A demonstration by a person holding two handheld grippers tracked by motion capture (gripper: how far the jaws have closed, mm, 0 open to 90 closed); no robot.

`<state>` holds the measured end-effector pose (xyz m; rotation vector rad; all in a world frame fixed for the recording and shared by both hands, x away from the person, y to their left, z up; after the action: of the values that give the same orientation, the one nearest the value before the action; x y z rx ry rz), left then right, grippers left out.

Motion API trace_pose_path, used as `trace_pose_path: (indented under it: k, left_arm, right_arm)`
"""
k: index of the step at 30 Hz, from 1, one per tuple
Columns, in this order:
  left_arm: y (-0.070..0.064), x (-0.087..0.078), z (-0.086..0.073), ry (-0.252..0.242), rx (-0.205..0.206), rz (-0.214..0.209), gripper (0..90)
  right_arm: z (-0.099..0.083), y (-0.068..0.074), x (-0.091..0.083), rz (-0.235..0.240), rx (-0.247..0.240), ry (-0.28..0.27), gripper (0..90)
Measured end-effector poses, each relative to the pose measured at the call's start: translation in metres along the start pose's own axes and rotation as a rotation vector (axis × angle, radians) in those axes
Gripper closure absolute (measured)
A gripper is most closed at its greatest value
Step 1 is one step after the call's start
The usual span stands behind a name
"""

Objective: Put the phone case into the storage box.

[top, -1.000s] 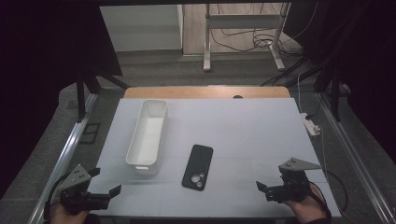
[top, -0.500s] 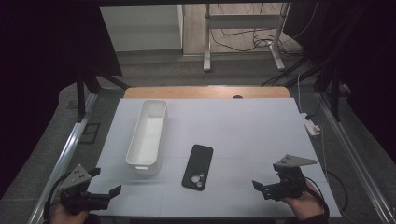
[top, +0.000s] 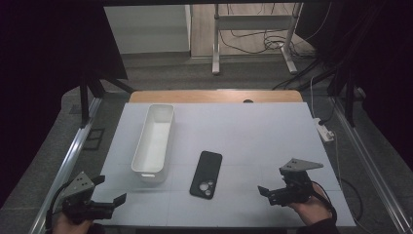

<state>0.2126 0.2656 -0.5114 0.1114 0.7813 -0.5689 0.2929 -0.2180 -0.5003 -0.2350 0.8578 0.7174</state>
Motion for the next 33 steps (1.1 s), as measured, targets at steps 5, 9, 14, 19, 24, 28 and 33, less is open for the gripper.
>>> trace_pose_path:
  k: [5,9,14,19,24,28,33]
  left_arm:
    - [0.0,0.0,0.0,0.001,0.002,-0.001,0.2]
    - [0.0,0.0,0.0,0.0,-0.002,-0.002,0.1]
    - [0.001,0.0,0.0,-0.002,-0.011,-0.004,0.0]
    - [0.002,-0.001,0.0,-0.005,-0.018,-0.008,0.0]
    - [0.002,-0.001,0.0,-0.006,-0.022,-0.011,0.0]
    - [0.003,-0.001,0.0,-0.007,-0.027,-0.011,0.0]
    - [0.003,-0.001,0.0,-0.007,-0.028,-0.013,0.0]
  right_arm:
    - [0.004,0.003,0.004,0.009,-0.014,0.021,0.0]
    - [0.007,0.004,0.007,0.01,-0.023,0.032,0.0]
    - [0.013,0.007,0.011,0.018,-0.029,0.038,0.0]
    - [0.018,0.011,0.017,0.028,-0.04,0.041,0.0]
    - [0.025,0.016,0.024,0.038,-0.058,0.049,0.0]
    - [0.028,0.019,0.028,0.049,-0.063,0.059,0.0]
    - [0.033,0.022,0.035,0.063,-0.07,0.067,0.0]
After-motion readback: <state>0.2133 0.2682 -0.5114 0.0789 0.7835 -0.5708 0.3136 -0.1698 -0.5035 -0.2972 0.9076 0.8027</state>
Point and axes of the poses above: each handheld gripper's, and its own axes: x roughly forward along the jaws, z roughly out of its top, y roughly to its left, the point moved 7 cm from there along x, roughly forward along the jaws, and after that the axes turned 6 degrees about y, right-handed, at the moved point
